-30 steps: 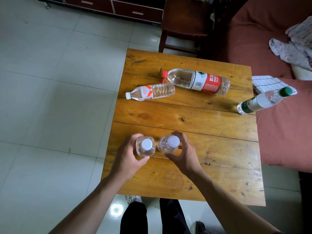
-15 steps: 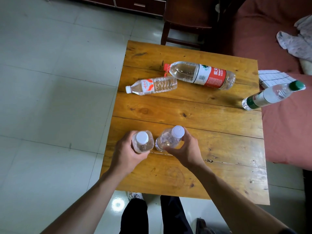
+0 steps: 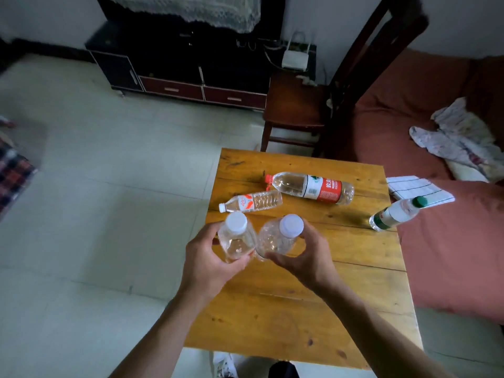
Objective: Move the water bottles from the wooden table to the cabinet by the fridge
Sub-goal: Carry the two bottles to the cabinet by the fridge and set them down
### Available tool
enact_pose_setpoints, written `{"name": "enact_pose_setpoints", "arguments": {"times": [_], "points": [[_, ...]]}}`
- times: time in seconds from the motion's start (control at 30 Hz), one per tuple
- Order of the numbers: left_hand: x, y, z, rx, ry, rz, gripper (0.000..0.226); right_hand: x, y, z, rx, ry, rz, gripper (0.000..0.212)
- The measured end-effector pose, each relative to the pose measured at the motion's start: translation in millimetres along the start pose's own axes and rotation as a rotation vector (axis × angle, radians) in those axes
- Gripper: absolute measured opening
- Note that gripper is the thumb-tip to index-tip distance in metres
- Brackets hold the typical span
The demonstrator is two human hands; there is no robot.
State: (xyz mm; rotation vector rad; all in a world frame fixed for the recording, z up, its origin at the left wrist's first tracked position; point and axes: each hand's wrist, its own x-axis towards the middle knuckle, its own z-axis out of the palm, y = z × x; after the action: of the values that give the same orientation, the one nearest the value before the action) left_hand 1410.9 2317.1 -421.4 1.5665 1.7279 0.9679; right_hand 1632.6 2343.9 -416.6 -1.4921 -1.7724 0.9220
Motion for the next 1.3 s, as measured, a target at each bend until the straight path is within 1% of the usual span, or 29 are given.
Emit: {"name": "enact_pose_setpoints", "arguments": {"times": [0.17,0.3,0.43,0.6,0.73,0.83,1.13,1.3], "points": [[12,63,-55,-0.042,0.074,0.038,0.071,21,-70,-36,0.005,0.057,-0.033,0.061],[16,109,-98,-0.077,0.136,0.091,0.067,28,-122,-63,0.109,0.136,-0.063,0.053],[21,142,-130,-0.067,0.207,0.155,0.063,35,-163,-84,0.146,0.207,-0.143,0.056],[25,168,-159,-0.076,0.276,0.189,0.061,37,-203,-102,0.079,0.253,-0.277,0.053],[28,180,-179,-0.078,0.293,0.210,0.060,33,-227,-109,-0.015,0.252,-0.370,0.061],[26,181,-190,-0.068,0.309,0.228,0.062,26,-241,-109,-0.080,0.262,-0.409,0.062],[5,169,-190,-0.090,0.264,0.239,0.061,-6,-248,-105,0.005,0.321,-0.337,0.060],[-17,181,-191,-0.121,0.292,0.225,0.059,-10,-248,-109,-0.021,0.296,-0.378,0.057]]}}
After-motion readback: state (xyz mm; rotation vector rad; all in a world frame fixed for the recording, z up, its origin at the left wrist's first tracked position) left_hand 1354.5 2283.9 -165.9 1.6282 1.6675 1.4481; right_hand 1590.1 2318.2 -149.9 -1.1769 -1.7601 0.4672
